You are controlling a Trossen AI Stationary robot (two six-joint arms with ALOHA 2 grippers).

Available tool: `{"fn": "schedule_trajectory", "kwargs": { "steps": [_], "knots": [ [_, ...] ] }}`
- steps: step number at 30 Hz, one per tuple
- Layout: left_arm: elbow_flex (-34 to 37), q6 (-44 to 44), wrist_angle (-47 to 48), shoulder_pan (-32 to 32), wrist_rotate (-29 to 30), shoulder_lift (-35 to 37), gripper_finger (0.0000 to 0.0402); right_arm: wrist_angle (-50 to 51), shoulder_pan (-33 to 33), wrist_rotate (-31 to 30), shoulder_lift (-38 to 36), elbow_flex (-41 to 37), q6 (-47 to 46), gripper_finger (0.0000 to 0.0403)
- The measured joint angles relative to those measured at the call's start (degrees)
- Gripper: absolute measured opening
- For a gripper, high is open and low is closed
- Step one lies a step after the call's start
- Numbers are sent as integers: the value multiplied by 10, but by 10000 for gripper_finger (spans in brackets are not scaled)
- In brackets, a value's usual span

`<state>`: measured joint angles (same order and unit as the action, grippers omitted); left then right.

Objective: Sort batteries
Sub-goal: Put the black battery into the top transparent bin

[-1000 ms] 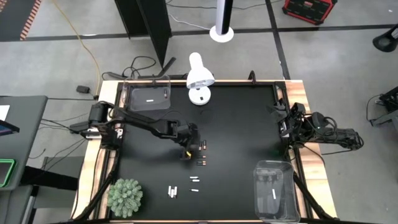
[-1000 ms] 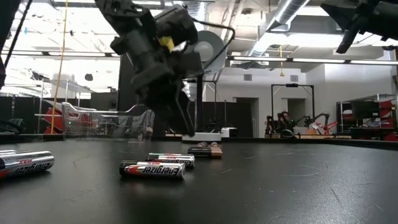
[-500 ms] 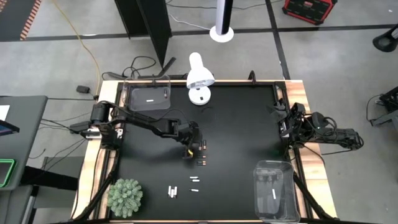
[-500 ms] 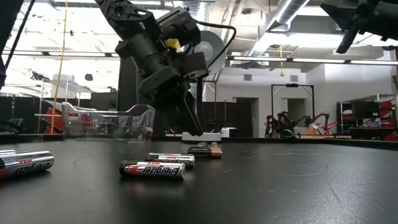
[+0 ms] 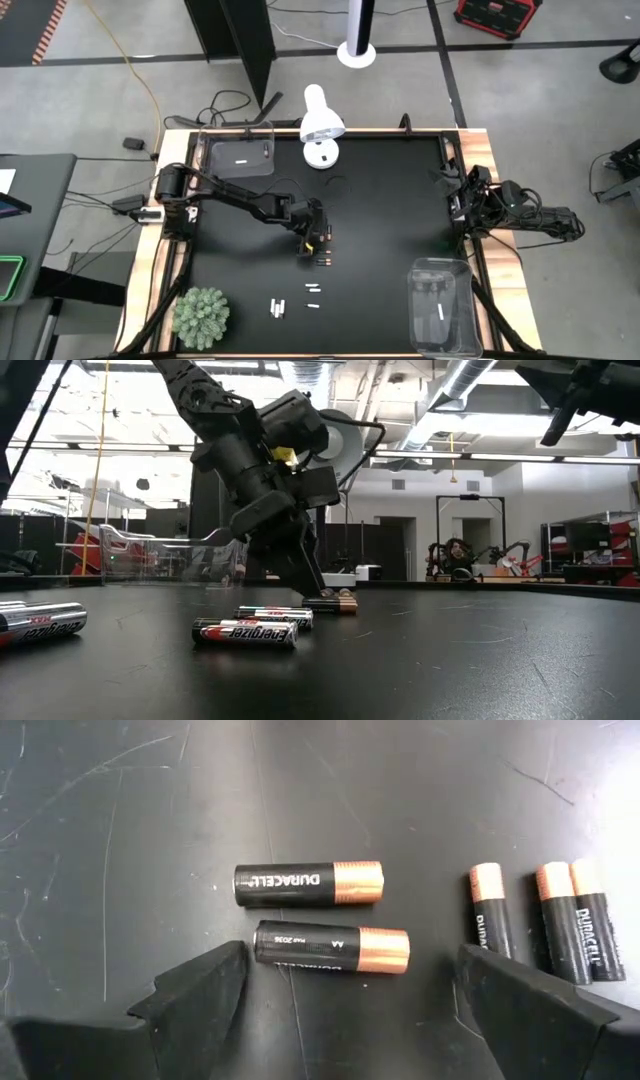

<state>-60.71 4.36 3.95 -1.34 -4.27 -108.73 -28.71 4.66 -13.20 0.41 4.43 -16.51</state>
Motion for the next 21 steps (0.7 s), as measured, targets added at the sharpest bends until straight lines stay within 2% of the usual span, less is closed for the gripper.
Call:
{"fn": "schedule_trajectory", "kwargs": {
  "steps": [21],
  "knots": [
    [0,-5,-12,-18,16,-2,361,1,0,0,0,0,0,27]
  ]
}}
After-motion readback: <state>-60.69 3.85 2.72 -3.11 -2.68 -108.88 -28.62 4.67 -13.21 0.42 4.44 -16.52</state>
